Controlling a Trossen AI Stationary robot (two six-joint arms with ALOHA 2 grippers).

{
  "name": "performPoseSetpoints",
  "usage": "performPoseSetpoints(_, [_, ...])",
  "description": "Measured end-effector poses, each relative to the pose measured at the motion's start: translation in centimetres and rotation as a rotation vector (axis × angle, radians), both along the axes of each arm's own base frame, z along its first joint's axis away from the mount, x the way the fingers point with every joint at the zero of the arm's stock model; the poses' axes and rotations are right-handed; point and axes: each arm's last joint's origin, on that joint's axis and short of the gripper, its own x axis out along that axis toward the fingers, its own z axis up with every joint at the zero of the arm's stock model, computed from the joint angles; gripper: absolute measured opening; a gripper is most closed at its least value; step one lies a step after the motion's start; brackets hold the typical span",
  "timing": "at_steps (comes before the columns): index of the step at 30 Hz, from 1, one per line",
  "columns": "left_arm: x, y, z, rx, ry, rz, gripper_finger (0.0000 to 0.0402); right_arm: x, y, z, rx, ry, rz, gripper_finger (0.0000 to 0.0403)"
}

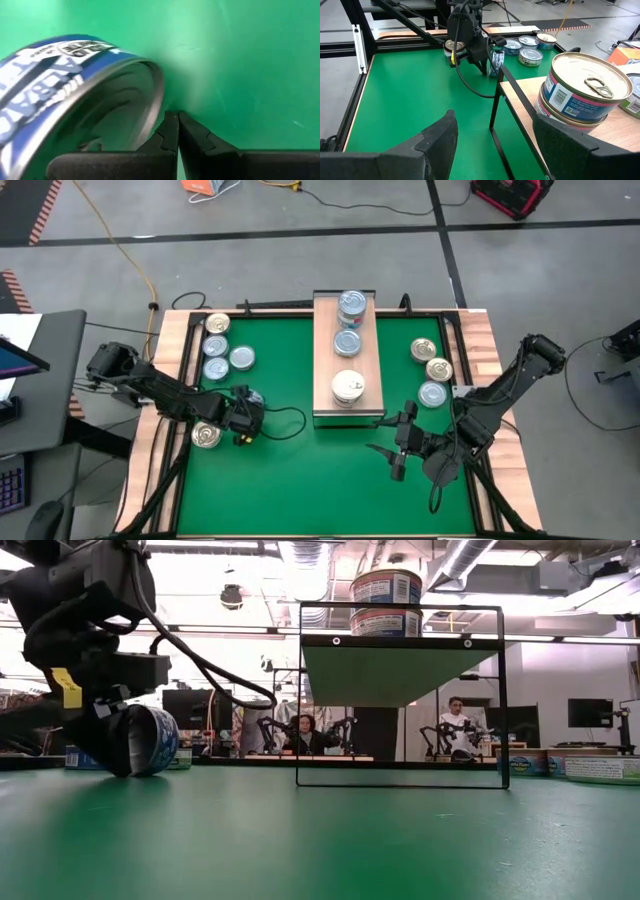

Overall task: Stack canned seafood by type on shelf
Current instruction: Stack the blue tuna can on top of the green tuna can on the shelf

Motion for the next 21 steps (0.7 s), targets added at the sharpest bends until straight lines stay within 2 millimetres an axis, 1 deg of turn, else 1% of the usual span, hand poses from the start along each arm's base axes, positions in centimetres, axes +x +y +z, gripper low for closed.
performPoseSetpoints(3, [0.2, -0.3, 0.4, -0.075, 0.022, -0.021, 0.0, 0.0, 0.0, 0.0, 0.0, 0.0, 0.0, 0.0286])
performPoseSetpoints(6, [0.8, -0.9, 1.5, -0.199, 0.052, -0.059, 0.0, 0.0, 0.0, 0.0, 0.0, 0.0, 0.0, 0.0286])
performPoseSetpoints(8, [1.7, -1.5, 2.8, -0.293, 0.036, -0.091, 0.0, 0.0, 0.0, 0.0, 0.0, 0.0, 0.0, 0.0286])
performPoseSetpoints(10, [2.8, -2.1, 4.6, -0.345, -0.019, -0.131, 0.0, 0.0, 0.0, 0.0, 0.0, 0.0, 0.0, 0.0286])
performPoseSetpoints(11, [3.3, -2.4, 5.6, -0.343, -0.046, -0.152, 0.0, 0.0, 0.0, 0.0, 0.0, 0.0, 0.0, 0.0286])
performPoseSetpoints(13, [4.1, -2.7, 7.5, -0.281, -0.1, -0.174, 0.0, 0.0, 0.0, 0.0, 0.0, -0.001, 0.0, 0.0286])
performPoseSetpoints(16, [4.6, -2.6, 10.1, -0.132, -0.148, -0.138, 0.0006, 0.0, 0.0, 0.0, 0.006, -0.004, -0.002, 0.0286])
performPoseSetpoints(18, [4.7, -2.0, 11.2, -0.053, -0.145, -0.095, 0.0022, 0.1, 0.1, 0.0, 0.011, -0.008, -0.002, 0.0286])
performPoseSetpoints(21, [4.7, -0.9, 12.3, 0.007, -0.121, -0.049, 0.0068, 0.3, 0.3, -0.3, 0.001, 0.0, 0.002, 0.0286])
